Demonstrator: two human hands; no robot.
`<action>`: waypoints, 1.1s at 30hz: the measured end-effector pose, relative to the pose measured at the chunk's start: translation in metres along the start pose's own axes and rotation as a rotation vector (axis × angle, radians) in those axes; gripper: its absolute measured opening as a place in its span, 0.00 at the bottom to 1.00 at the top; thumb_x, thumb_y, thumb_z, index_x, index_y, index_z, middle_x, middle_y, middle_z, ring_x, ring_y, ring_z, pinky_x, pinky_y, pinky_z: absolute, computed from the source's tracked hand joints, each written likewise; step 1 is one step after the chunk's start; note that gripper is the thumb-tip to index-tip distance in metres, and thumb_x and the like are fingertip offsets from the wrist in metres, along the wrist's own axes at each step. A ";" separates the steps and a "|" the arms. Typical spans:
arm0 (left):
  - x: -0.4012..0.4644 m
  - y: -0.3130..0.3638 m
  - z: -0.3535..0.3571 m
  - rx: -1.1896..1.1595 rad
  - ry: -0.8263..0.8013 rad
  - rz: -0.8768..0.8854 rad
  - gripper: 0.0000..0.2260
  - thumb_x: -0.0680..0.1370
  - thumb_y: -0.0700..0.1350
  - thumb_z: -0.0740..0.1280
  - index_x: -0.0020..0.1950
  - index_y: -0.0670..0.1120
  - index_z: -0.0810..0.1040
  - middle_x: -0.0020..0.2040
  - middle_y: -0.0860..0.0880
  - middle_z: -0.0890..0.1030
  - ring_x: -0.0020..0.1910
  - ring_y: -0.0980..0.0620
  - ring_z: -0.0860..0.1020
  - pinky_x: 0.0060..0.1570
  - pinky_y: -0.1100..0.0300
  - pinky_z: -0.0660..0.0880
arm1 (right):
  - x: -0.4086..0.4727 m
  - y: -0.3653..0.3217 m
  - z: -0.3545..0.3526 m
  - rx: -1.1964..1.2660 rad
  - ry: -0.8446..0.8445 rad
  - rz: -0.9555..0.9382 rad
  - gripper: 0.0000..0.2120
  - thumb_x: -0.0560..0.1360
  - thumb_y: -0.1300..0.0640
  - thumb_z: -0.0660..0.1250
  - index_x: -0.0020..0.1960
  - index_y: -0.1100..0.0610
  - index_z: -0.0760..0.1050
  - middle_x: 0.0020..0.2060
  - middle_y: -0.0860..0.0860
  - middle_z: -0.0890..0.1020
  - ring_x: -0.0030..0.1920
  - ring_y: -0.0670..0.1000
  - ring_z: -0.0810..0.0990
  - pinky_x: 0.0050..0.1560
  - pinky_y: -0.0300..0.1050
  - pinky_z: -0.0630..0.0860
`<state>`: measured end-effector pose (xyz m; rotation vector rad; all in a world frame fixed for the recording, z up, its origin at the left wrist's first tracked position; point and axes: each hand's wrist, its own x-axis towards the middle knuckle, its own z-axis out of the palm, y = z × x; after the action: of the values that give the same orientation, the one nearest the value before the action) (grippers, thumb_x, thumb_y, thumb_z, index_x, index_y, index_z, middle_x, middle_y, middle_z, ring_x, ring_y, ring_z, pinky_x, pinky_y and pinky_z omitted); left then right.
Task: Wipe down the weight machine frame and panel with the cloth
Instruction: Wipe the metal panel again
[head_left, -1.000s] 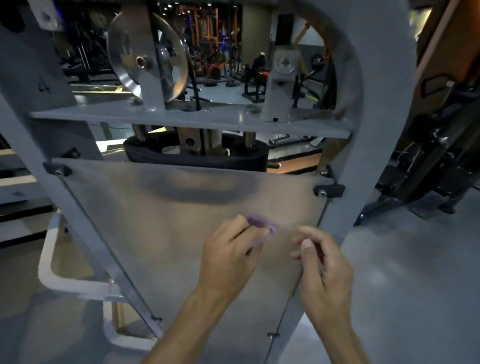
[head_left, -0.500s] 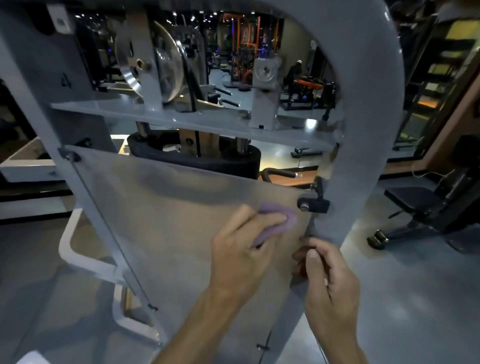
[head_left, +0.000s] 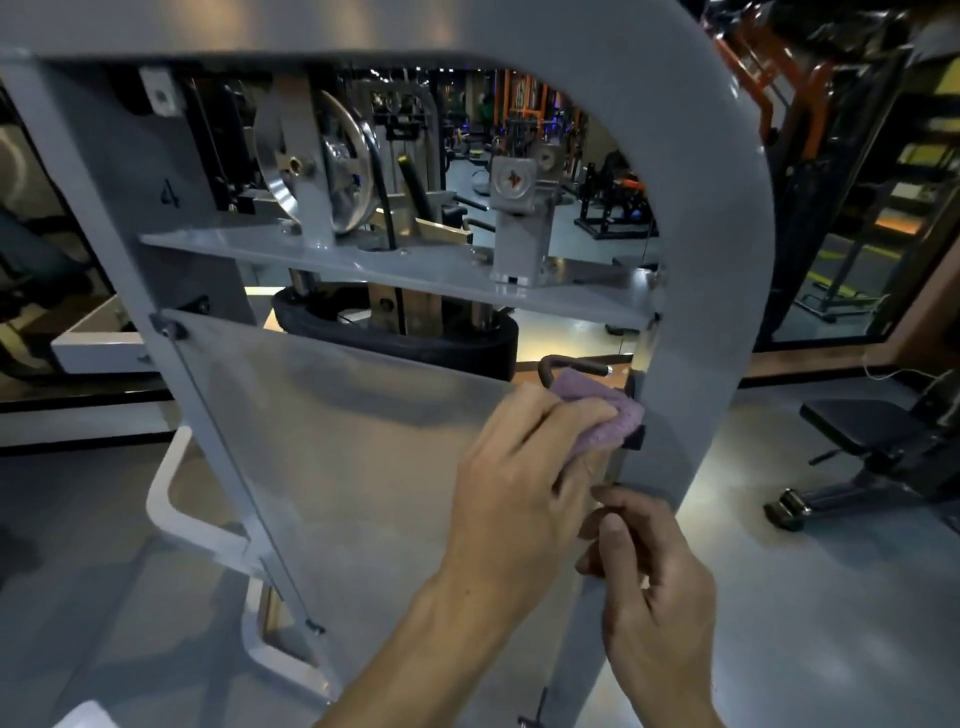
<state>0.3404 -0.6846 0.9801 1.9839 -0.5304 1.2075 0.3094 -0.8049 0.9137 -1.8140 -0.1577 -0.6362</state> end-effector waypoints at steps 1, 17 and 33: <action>0.000 0.001 0.000 0.010 -0.010 0.017 0.06 0.78 0.40 0.75 0.54 0.42 0.86 0.48 0.49 0.81 0.46 0.51 0.80 0.46 0.59 0.77 | 0.003 -0.003 0.000 0.008 0.011 -0.010 0.09 0.80 0.50 0.61 0.54 0.37 0.76 0.40 0.43 0.84 0.36 0.47 0.84 0.39 0.38 0.78; 0.005 -0.022 -0.011 -0.070 -0.083 0.113 0.07 0.78 0.39 0.73 0.56 0.43 0.86 0.50 0.49 0.81 0.47 0.47 0.80 0.47 0.57 0.78 | 0.004 -0.024 0.024 0.077 0.172 -0.073 0.10 0.81 0.54 0.66 0.50 0.38 0.79 0.39 0.43 0.85 0.34 0.47 0.84 0.39 0.45 0.82; 0.010 -0.171 -0.129 -0.170 0.399 -0.415 0.06 0.78 0.42 0.74 0.51 0.53 0.83 0.48 0.53 0.82 0.47 0.55 0.80 0.44 0.59 0.77 | -0.002 -0.063 0.131 0.103 0.226 -0.038 0.09 0.82 0.55 0.66 0.52 0.42 0.80 0.38 0.48 0.84 0.31 0.49 0.82 0.36 0.37 0.78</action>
<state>0.3856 -0.4757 0.9605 1.5526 -0.0143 1.2019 0.3266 -0.6633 0.9396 -1.6311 -0.0718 -0.8399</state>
